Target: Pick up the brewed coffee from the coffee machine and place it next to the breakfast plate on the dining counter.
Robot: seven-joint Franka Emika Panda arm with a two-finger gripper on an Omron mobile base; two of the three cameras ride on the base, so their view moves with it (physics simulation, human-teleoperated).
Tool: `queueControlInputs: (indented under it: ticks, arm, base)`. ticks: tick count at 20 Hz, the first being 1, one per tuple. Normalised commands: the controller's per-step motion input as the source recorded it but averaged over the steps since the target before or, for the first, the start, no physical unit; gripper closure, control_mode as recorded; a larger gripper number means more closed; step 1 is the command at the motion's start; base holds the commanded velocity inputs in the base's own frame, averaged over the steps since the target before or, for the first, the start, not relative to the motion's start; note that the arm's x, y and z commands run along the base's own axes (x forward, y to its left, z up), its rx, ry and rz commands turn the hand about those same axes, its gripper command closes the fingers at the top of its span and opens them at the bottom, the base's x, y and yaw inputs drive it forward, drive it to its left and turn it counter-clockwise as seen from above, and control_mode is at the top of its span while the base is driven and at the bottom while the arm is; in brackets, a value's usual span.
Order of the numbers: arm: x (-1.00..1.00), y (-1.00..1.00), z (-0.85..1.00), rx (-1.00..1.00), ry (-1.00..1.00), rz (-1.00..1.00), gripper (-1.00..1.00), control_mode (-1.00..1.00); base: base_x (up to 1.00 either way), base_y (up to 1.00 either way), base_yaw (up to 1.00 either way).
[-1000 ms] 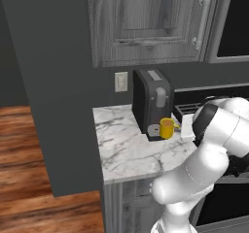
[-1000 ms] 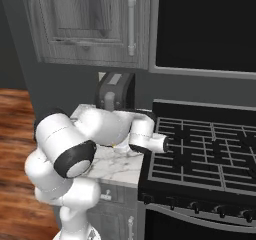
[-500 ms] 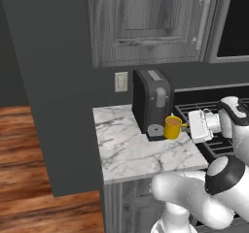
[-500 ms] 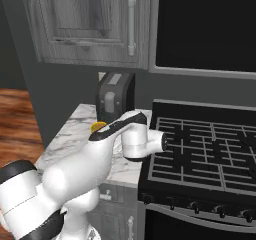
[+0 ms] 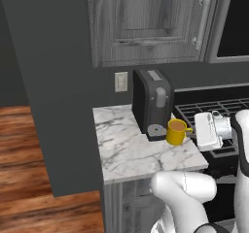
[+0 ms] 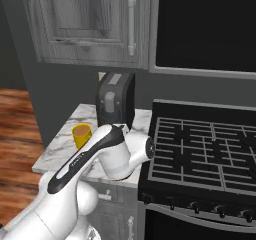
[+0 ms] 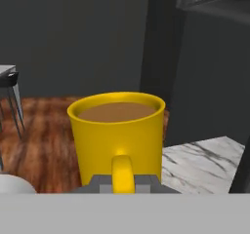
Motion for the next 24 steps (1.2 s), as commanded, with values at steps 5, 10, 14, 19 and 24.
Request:
queueControlInputs:
  ticks: [5, 10, 14, 19, 24]
  arm:
    - [0.0, 0.0, 0.17, 0.0, 0.0, 0.0, 1.0, 1.0]
    - [0.0, 0.0, 0.0, 0.0, 0.0, 0.0, 1.0, 1.0]
    - [0.0, 0.0, 0.0, 0.0, 0.0, 0.0, 1.0, 1.0]
    - [0.0, 0.0, 0.0, 0.0, 0.0, 0.0, 1.0, 1.0]
    - [0.0, 0.0, 0.0, 0.0, 0.0, 0.0, 1.0, 1.0]
  base:
    - [-0.05, 0.0, 0.0]
    - [-0.62, 0.28, 0.19]
    - [-0.49, 0.68, 0.59]
    - [-0.22, 0.53, 0.93]
    - [-0.03, 0.24, 0.94]
